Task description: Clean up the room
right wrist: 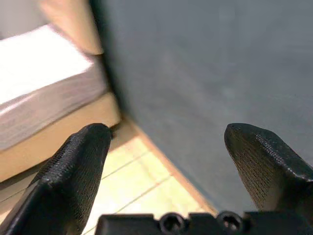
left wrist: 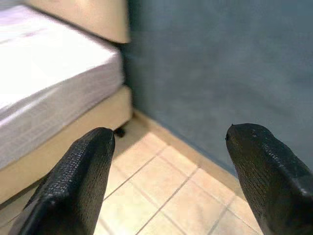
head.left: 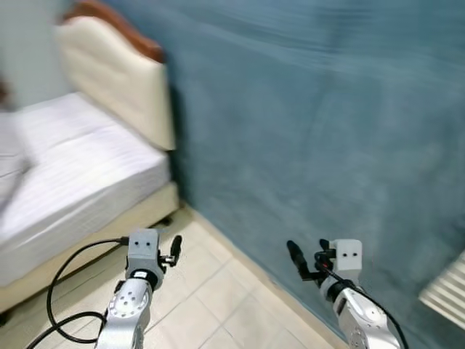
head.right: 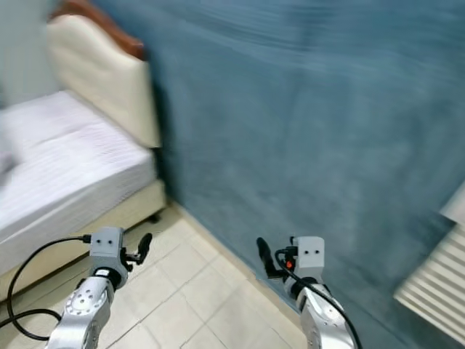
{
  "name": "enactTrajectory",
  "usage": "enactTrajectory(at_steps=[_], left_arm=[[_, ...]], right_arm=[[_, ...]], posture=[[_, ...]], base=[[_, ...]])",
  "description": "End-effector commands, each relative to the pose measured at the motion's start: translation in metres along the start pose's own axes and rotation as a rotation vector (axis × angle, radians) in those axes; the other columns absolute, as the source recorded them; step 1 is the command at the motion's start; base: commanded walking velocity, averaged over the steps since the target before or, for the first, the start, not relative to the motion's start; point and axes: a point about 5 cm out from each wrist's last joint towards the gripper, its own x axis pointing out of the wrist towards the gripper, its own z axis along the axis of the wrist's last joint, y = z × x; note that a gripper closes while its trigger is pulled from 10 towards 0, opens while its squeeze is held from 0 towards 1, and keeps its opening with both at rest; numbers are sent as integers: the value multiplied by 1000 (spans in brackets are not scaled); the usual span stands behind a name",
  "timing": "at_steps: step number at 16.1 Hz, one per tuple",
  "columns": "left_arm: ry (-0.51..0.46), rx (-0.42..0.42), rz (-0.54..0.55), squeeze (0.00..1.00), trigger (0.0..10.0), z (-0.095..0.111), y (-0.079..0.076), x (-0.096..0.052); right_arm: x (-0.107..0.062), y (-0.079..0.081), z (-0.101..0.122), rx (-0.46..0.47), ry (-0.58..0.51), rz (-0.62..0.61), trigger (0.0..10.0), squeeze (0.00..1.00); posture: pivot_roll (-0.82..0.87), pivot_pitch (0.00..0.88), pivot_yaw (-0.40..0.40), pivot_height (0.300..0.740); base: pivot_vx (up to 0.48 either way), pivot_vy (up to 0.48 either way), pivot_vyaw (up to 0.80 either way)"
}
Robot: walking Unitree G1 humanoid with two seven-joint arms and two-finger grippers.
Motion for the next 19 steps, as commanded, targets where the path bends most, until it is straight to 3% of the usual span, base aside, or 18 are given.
enactTrajectory(at_steps=[1, 4, 5, 14, 15, 19], left_arm=[[-30, -14, -5, 0, 10000, 5, -2, 0], [-31, 4, 10, 0, 10000, 6, 1, -1], [-37, 17, 15, 1000, 10000, 7, 3, -1], [-38, -7, 36, 1000, 10000, 9, 9, -3], [-51, 27, 52, 0, 10000, 11, 12, -5], [-61, -6, 66, 0, 10000, 10, 12, -10]], right_arm=[[4, 2, 2, 3, -7, 25, 10000, 0], [2, -3, 4, 16, -28, 22, 10000, 0], [2, -5, 5, 22, -46, 11, 10000, 1000], [11, 4, 5, 27, -57, 69, 10000, 1000], [14, 7, 5, 33, -51, 93, 10000, 1000], [18, 10, 3, 56, -39, 113, 10000, 1000]], posture=[[33, 0, -60, 740], [32, 0, -54, 740], [33, 0, -52, 740], [82, 0, -66, 740], [91, 0, -71, 740], [111, 0, -82, 740]], base=[[0, 458, 569], [0, 477, 569], [0, 480, 563], [0, 472, 553], [0, 461, 531], [0, 441, 528]])
